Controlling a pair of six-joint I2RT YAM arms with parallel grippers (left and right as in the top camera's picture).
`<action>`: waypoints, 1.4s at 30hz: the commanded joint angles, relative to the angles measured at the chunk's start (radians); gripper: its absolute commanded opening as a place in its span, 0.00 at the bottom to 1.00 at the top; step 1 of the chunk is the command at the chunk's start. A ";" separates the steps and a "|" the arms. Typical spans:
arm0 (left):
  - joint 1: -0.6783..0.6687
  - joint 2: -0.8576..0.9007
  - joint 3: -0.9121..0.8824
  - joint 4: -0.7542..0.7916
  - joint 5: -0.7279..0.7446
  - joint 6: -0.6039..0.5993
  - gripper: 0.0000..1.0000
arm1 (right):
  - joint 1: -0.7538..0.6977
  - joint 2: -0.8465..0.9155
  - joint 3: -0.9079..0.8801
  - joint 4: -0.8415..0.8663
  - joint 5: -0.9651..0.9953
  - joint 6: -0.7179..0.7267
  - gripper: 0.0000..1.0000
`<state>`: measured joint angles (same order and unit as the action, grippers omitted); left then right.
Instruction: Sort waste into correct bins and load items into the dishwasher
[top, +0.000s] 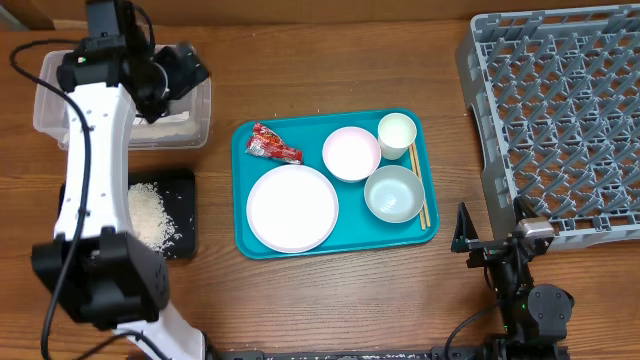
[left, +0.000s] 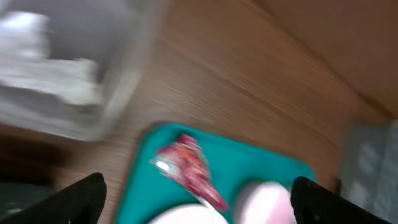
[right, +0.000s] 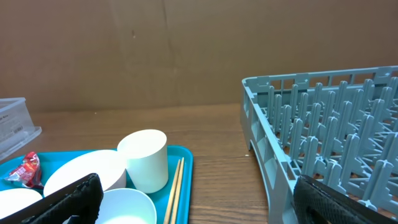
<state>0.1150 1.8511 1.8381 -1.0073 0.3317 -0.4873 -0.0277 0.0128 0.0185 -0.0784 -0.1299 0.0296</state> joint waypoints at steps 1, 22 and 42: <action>-0.084 -0.068 0.011 -0.028 0.238 0.141 0.91 | -0.005 -0.010 -0.011 0.005 0.006 0.000 1.00; -0.393 0.317 0.010 -0.137 -0.201 -0.464 1.00 | -0.005 -0.010 -0.011 0.005 0.006 0.000 1.00; -0.308 0.429 0.010 -0.069 -0.244 -0.459 0.67 | -0.005 -0.010 -0.011 0.005 0.006 0.000 1.00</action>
<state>-0.1825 2.2761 1.8408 -1.0763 0.0959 -0.9451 -0.0273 0.0128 0.0185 -0.0788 -0.1299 0.0296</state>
